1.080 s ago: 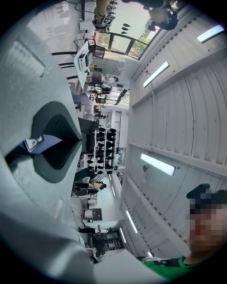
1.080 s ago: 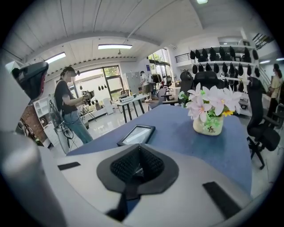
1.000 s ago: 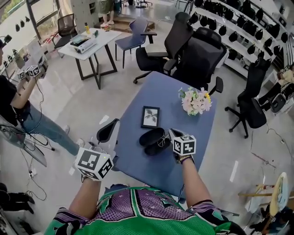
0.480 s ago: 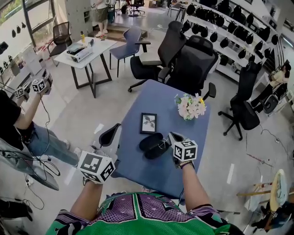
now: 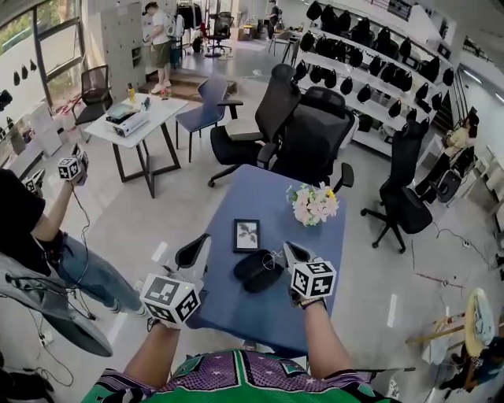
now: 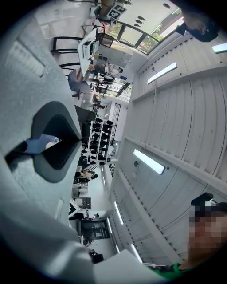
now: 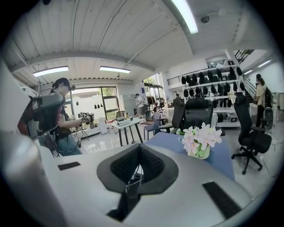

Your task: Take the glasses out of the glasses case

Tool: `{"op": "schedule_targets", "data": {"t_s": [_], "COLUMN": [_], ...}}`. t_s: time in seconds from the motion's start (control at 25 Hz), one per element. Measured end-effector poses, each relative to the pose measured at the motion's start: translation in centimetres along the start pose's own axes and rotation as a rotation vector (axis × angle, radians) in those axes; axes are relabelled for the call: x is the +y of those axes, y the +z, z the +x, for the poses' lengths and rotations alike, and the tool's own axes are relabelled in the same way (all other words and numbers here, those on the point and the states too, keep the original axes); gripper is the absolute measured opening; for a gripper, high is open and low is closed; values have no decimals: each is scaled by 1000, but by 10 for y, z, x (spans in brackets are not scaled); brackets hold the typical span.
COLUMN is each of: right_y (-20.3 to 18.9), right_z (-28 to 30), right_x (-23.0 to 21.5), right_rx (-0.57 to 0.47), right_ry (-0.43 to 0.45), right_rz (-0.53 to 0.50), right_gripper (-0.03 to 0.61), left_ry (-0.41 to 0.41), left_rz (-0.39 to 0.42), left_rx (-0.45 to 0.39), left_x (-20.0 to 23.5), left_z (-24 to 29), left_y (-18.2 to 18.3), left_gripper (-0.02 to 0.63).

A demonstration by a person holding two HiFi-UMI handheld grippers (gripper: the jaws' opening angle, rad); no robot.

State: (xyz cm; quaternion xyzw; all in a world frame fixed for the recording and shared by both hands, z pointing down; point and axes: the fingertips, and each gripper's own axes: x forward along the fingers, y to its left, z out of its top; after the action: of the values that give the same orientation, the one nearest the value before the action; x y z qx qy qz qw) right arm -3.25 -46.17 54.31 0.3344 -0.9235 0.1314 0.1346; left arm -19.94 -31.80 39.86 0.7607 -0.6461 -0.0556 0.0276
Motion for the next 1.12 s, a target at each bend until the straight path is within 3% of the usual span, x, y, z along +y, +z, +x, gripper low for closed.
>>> {"op": "schedule_targets", "data": {"t_s": [0.6, 1.12], "right_y": [74, 95], "right_z": [-94, -151], "right_x": [15, 30], "right_rx": [-215, -349], "right_ry": [-51, -105], "right_rz": [14, 48], "right_gripper": [3, 3], "left_ry": [-148, -243], "left_rz": [2, 6], "left_rx": [-7, -40], "left_x": [-42, -65], "left_z": [26, 22], "left_y": [10, 18], "left_gripper": [15, 15]}}
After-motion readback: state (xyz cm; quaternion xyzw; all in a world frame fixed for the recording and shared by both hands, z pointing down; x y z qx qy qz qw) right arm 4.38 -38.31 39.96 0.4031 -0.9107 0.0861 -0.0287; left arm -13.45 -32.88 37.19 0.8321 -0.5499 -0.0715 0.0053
